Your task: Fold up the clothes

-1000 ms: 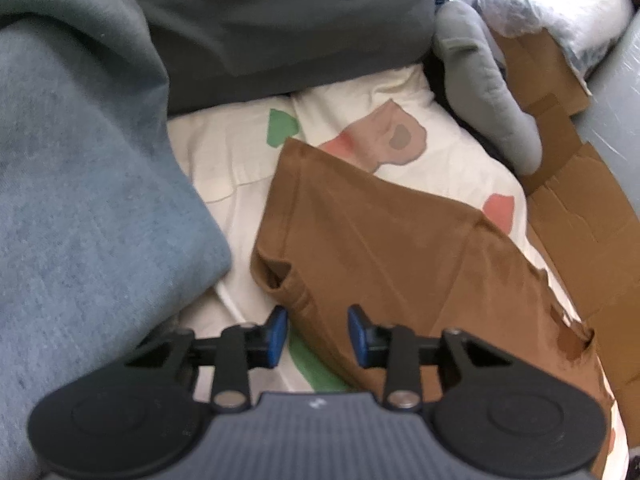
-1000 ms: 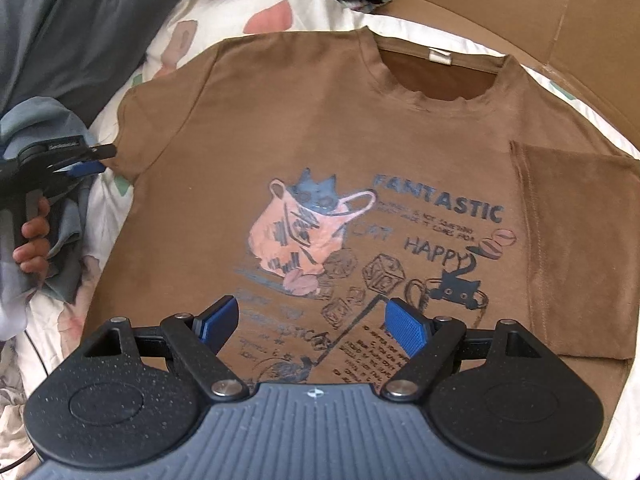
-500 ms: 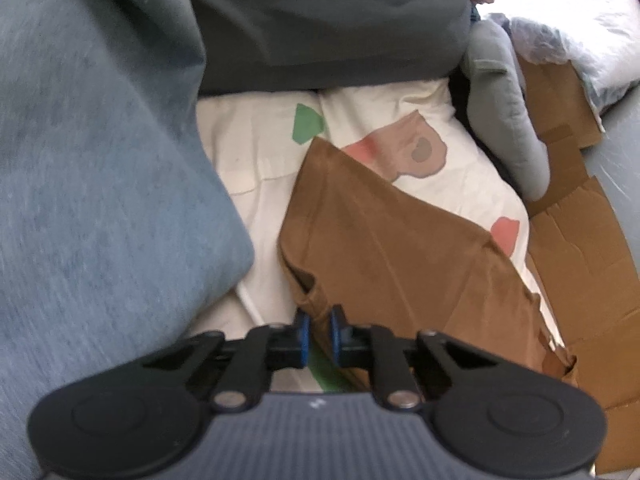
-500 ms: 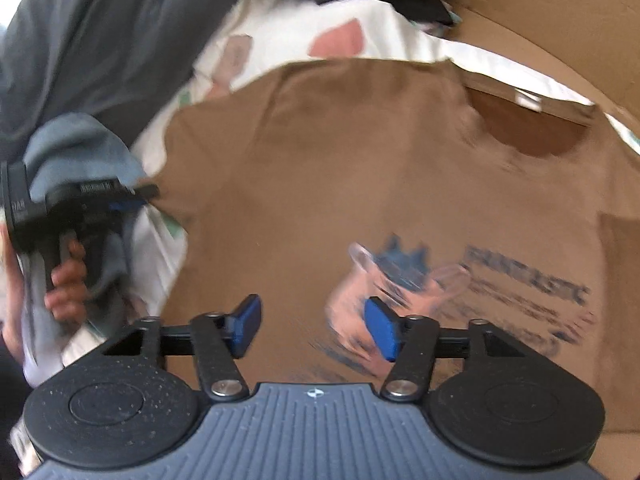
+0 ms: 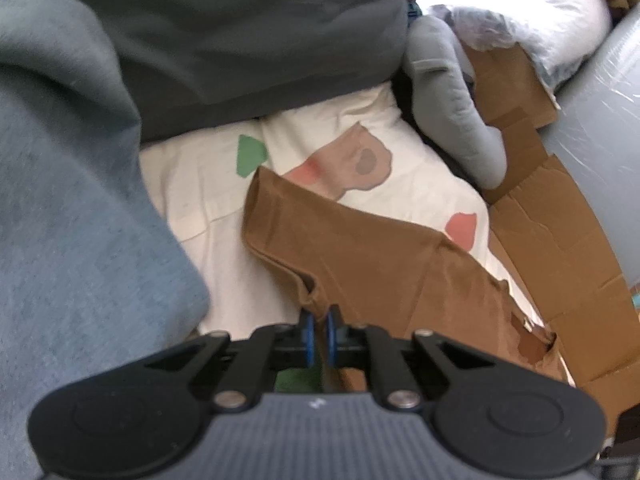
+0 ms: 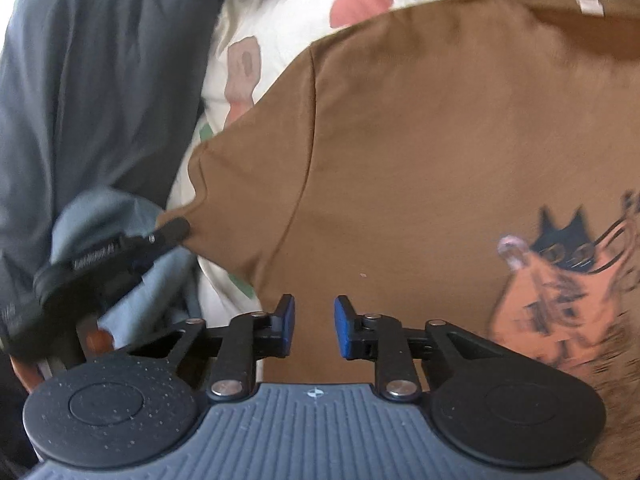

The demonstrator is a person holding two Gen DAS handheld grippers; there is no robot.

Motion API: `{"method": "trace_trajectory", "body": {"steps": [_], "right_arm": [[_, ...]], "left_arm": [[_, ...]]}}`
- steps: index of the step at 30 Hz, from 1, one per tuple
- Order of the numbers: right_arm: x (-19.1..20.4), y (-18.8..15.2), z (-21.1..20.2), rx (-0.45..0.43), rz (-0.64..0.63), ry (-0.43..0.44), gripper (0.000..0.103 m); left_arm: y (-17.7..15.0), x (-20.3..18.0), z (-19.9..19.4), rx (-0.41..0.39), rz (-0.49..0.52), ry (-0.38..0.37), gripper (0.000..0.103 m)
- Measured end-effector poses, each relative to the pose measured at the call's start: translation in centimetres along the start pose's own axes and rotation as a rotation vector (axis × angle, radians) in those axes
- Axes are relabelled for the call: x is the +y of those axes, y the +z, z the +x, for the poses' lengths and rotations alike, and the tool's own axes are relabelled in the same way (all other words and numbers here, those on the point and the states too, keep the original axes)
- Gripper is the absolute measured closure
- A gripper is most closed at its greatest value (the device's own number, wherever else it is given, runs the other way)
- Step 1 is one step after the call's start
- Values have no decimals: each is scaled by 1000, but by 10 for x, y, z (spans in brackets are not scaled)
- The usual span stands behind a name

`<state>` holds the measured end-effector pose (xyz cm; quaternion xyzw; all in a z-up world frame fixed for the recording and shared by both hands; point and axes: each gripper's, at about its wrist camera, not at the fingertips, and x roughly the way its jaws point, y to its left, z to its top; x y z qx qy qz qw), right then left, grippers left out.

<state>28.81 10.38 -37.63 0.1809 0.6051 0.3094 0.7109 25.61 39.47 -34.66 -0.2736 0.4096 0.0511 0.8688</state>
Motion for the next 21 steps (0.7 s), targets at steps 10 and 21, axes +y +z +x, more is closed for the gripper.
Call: {"method": "trace_trajectory", "body": {"steps": [10,21], "right_arm": [[-10,-8,37,17,230,111,96],[-7,-16,65,22,321,122,98]], "left_arm": [[2,-8,-5,12,28,-25,97],[-2,-24,-14,17,77,-68,98]]}}
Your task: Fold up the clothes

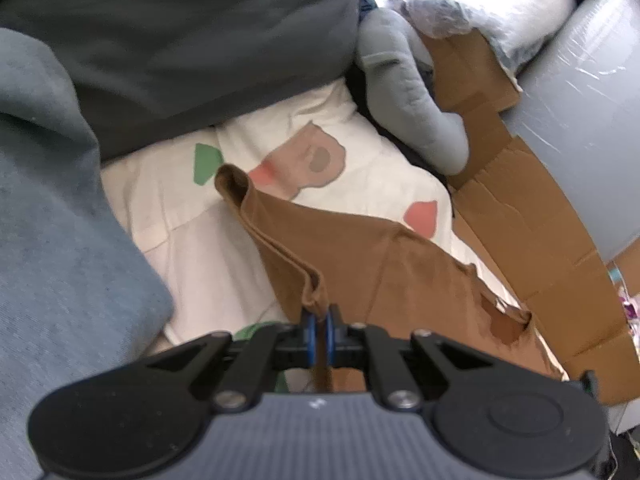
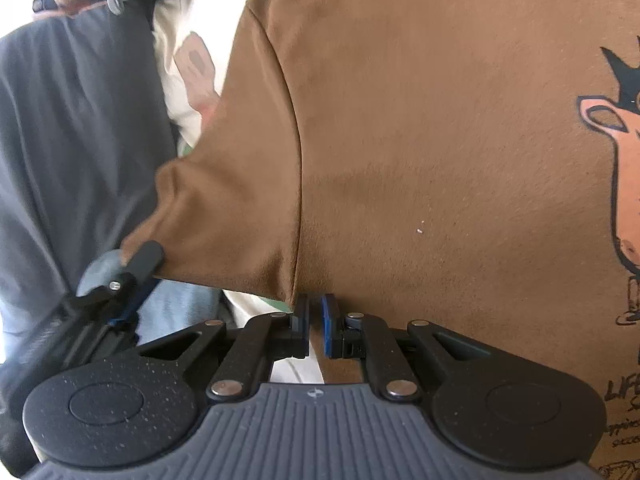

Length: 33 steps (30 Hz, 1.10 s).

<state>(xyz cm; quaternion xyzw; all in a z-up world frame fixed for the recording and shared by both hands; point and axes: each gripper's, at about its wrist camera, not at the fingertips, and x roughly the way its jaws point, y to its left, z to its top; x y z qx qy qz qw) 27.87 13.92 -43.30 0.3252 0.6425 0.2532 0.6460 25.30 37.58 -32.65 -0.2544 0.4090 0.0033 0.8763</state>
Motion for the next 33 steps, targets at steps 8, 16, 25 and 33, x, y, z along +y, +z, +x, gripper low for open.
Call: {"method": "trace_trajectory", "body": {"steps": [8,16,25,33], "right_arm": [[-4,2,12,-9,14,-15,98],[-18,-1,29,-8,85,6,96],[-17,-11,32,-56,64,-7,97],[-16,-13,30,-37,8,-14,96]], "left_arm": [[-13,-16,-1,22,41,-66,98],[-27,-28,8,77,79,-104,98],[-39,-29,15,110,103,-184,98],[-42,-28,22,160,130,-228,98]]}}
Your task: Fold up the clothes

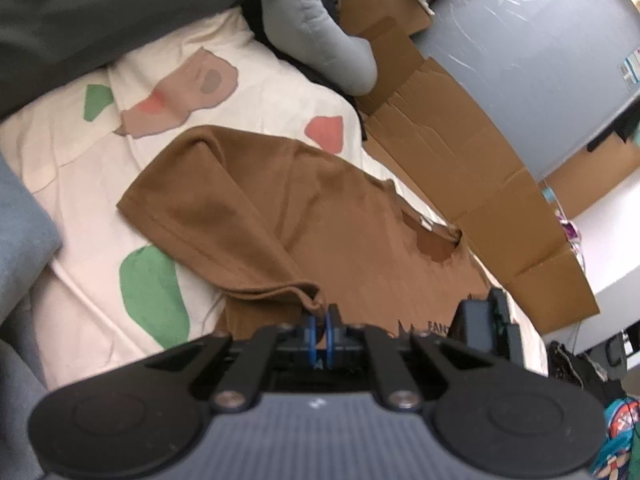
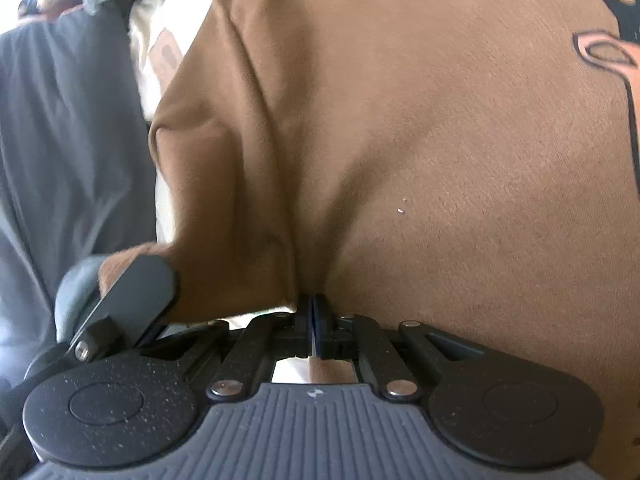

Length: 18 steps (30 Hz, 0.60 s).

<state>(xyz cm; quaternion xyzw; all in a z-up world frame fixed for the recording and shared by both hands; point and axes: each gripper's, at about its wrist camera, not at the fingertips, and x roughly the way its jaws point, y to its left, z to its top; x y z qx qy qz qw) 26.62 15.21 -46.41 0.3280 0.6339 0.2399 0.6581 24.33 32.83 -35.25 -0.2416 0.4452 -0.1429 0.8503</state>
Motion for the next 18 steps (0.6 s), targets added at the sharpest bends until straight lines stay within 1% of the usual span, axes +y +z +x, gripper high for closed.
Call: {"method": "trace_trajectory", "body": {"steps": [3,4,5,7,9,11,12,14,16,18], "right_arm": [[0,-5,-8,7,-38,-5,88],[-1,-7,-12,9,-48,-4,82],[-1,-9,-16,6,-51,-1,75],[-4,-11,-27,-2,-51,-3,69],[-7,-10,-36,-10,-58,-31,69],[-10,-8,-45,-19,-55,-50,68],[-12,-15,-51,-29,-55,-53,68],[-12,-11,-61,-60,-65,-67,60],[-12,-7,-69,-90,-79,-85,60],[-28,2,-83,-102,-77,-88,60]], "left_arm": [[-1,-4,3,21,35,5,98],[-2,-5,3,28,40,3,98],[-3,-6,4,35,47,2,98],[-7,-9,4,43,73,13,97],[-12,-11,4,57,91,20,97],[-16,-13,5,69,104,27,94],[-19,-12,4,75,101,28,93],[-26,-10,2,80,91,33,89],[-33,-8,-2,88,79,36,85],[-37,-6,-7,86,67,59,84]]}}
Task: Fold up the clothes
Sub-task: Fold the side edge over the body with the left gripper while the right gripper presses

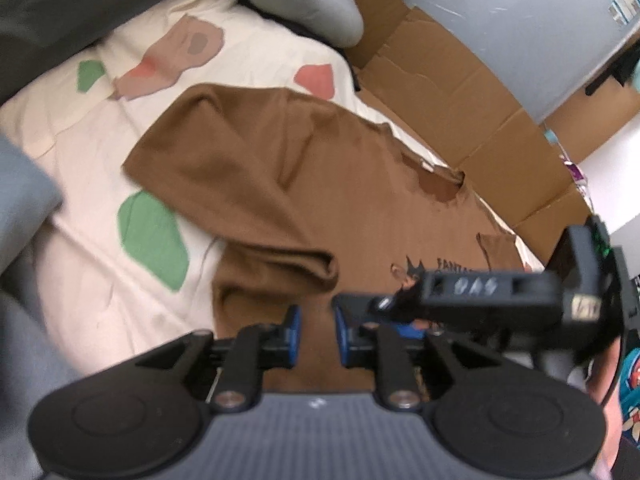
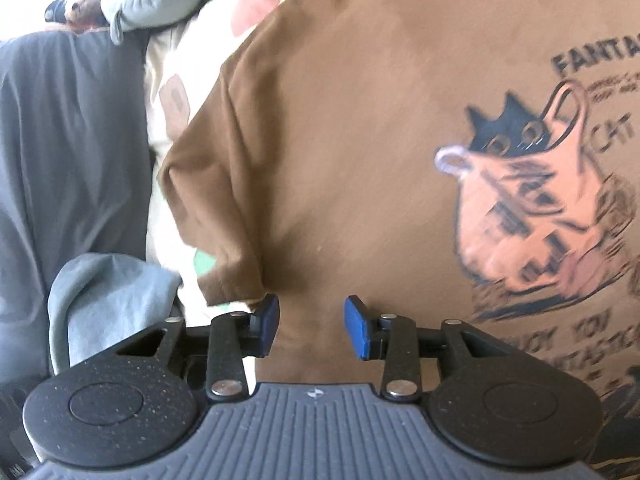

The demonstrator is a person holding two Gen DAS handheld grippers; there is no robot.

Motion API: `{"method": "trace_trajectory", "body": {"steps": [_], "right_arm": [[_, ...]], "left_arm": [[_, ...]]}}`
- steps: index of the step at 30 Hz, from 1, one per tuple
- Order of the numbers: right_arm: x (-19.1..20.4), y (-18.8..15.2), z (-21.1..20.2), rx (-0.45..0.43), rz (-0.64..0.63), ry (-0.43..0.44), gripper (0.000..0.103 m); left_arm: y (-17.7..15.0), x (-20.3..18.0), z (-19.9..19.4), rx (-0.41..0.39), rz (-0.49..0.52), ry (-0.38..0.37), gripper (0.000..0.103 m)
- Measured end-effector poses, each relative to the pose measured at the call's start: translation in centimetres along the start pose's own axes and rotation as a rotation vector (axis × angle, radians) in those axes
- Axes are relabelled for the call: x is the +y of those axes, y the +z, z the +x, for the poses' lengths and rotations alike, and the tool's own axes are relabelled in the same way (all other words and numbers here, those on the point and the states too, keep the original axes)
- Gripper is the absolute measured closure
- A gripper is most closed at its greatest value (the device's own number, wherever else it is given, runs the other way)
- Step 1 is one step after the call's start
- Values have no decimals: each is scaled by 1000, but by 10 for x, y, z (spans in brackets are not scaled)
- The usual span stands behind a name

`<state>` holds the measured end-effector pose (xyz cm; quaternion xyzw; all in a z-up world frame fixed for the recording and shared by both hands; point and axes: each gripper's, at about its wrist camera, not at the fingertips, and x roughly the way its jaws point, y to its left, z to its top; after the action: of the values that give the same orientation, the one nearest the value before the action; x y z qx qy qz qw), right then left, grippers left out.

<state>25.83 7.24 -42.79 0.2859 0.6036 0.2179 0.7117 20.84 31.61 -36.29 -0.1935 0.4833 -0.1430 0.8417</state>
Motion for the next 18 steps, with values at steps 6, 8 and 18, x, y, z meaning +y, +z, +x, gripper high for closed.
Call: {"method": "trace_trajectory", "body": {"steps": [6,8,18], "right_arm": [[4,20,0,-7,-9,6,60],[9,23,-3,-5,-36,7,60],[61,30,3,4,-267,-60,40]], "left_arm": [[-2,10,-13,-42,-28,138,84],[-3,13,-10,-37,-22,175,84],[-3,15,20,-1,27,238,85]]}}
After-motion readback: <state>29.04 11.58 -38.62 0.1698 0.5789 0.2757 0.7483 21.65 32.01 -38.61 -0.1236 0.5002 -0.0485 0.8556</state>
